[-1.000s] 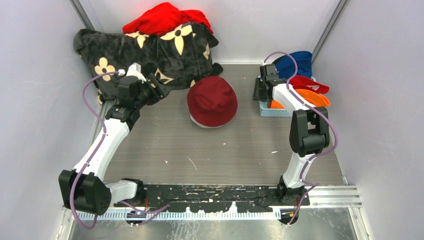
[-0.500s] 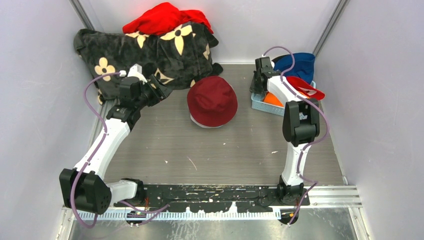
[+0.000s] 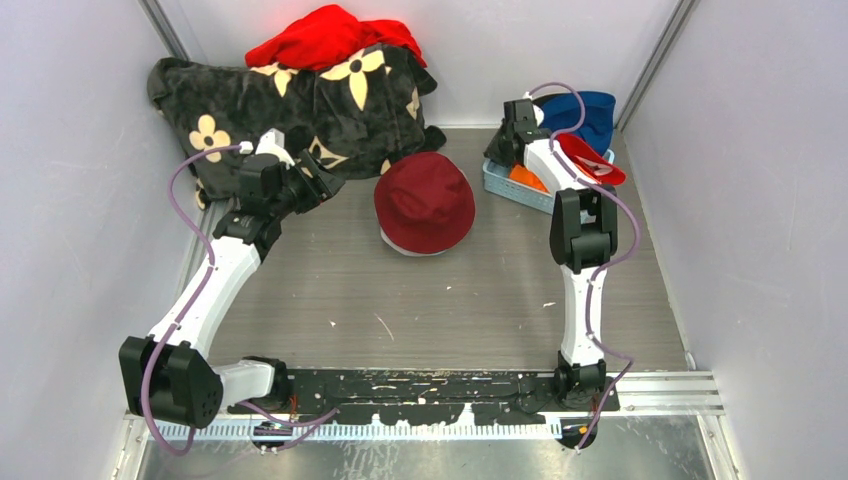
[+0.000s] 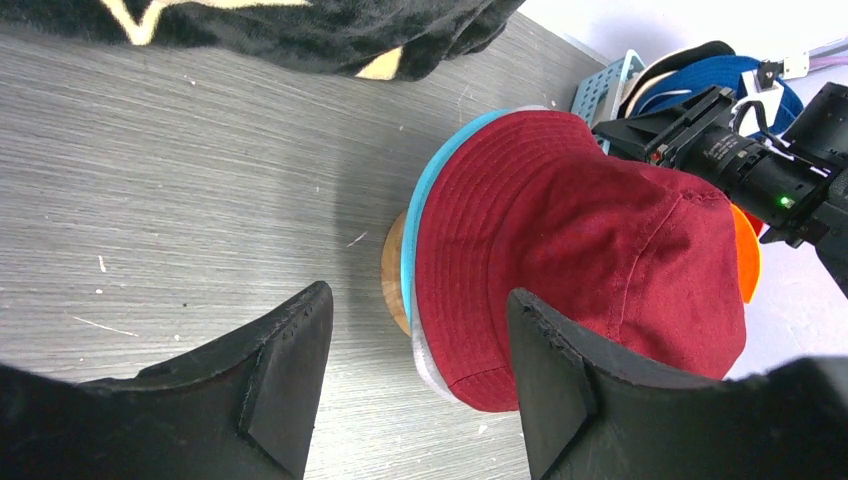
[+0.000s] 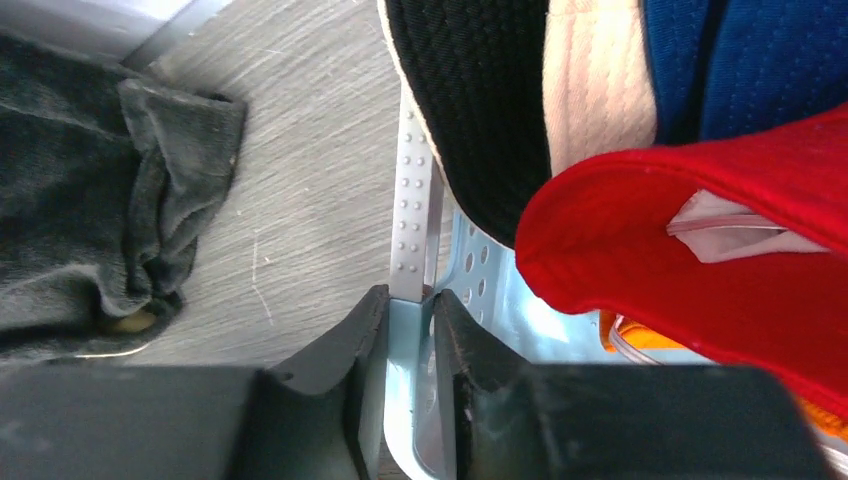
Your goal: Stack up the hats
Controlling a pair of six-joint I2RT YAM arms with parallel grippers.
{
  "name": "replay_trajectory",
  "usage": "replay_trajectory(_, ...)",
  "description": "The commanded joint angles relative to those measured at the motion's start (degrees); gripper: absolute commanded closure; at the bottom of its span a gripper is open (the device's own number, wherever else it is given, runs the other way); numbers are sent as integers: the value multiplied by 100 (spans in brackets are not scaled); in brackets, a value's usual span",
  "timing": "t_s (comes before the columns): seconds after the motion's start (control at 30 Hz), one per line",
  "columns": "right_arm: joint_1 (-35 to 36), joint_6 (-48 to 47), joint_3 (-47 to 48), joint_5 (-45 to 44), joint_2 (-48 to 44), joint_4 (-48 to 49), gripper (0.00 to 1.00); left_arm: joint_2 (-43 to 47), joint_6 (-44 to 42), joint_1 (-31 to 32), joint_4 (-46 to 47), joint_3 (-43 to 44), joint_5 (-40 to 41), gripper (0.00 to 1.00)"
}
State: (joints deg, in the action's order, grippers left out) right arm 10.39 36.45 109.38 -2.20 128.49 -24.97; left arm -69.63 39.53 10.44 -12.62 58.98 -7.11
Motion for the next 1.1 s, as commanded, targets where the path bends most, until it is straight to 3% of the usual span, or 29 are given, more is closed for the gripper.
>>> replay_trajectory(0.0, 47, 50, 297, 373, -276, 848, 67, 142, -70, -16, 200, 1, -53, 35)
replay_trajectory(0.1, 38, -281, -182, 260, -844, 1192, 54, 176, -57, -15, 233, -47, -53, 35)
replay_trajectory(0.27, 28, -815, -761, 235, -1836, 1413, 41, 136, -26, -15, 307, -53, -82, 35)
replay_trajectory(0.7, 21, -2490, -840, -933, -3014, -1115, 37, 173, 2, -16, 353, -37, -215, 35)
replay_trajectory(0.87, 21, -2931, -1626, -1069, -3219, -1096, 32, 238, 41, -21, 402, -147, -223, 35)
replay_trajectory(1.07, 6, -3425, -1823, -1403, -2883, -1018, 23, 297, 46, -16, 399, -177, -256, 35)
